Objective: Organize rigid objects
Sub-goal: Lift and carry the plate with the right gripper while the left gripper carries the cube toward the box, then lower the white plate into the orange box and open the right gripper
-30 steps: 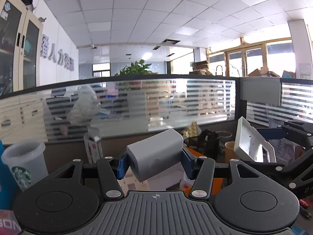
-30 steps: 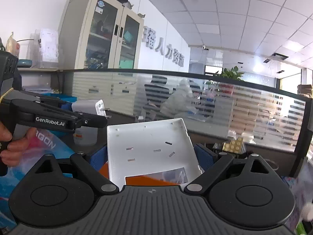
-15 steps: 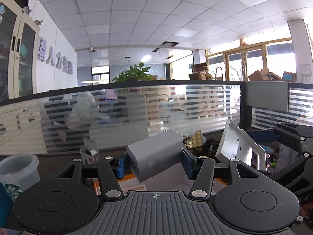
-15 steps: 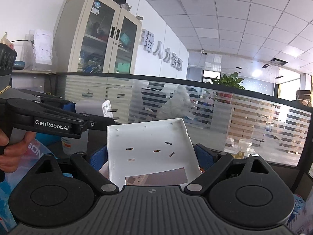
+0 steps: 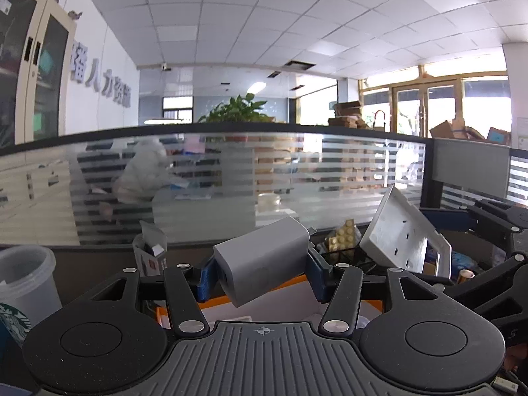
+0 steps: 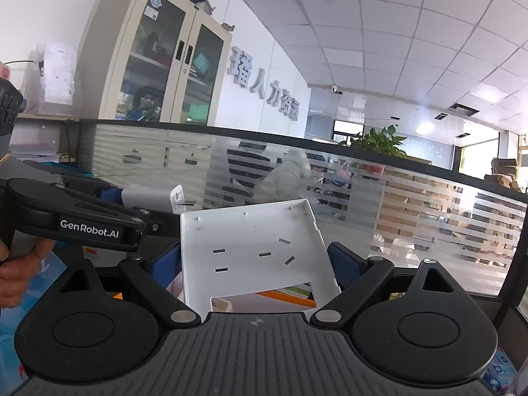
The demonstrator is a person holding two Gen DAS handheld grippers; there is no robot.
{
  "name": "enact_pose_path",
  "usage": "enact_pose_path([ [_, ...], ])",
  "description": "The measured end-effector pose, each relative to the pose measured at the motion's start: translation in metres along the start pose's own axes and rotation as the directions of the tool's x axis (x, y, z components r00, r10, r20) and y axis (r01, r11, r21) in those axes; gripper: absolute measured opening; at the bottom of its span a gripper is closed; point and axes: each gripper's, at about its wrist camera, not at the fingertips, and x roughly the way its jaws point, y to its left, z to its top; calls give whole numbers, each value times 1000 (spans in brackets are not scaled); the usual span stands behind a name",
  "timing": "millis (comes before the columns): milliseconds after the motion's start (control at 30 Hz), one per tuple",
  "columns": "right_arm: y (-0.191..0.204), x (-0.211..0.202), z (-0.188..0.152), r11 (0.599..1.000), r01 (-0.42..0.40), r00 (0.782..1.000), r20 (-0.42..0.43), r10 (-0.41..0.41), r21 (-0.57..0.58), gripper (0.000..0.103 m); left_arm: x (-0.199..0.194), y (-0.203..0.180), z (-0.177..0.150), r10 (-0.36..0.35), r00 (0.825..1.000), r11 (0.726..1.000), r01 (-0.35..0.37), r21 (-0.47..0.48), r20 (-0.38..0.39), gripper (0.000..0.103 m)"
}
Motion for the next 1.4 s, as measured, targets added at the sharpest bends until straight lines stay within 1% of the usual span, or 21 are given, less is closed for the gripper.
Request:
enact_pose_path([
  [100,-6,9,0,1000,1,1000,-6,-1,17,92,9,0,-2,14,1000,1000,-14,-5,-11,53],
  [200,-10,19,-2,999,19,1000,-14,-18,37,92,19,1,-8,34,999,999,-34,-11,-29,53],
  [267,-11,26,-4,998,12,1000,-24,-11,56,92,24,2,-13,38,998,999,-39,-18,-47,53],
  [433,-14,41,-15,996,14,998,-58,-9,86,92,36,7,-23,54,995,998,-56,-30,-86,53],
  [633,-19,50,-28,994,23,996,-90,-14,103,92,45,14,-34,71,990,996,-76,-45,-118,53],
  [933,-17,66,-47,995,25,989,-148,-11,97,92,64,22,-49,71,982,994,-84,-68,-174,53],
  [1400,-11,90,-64,997,38,972,-234,-21,68,92,90,25,-69,100,964,993,-110,-29,-247,53],
])
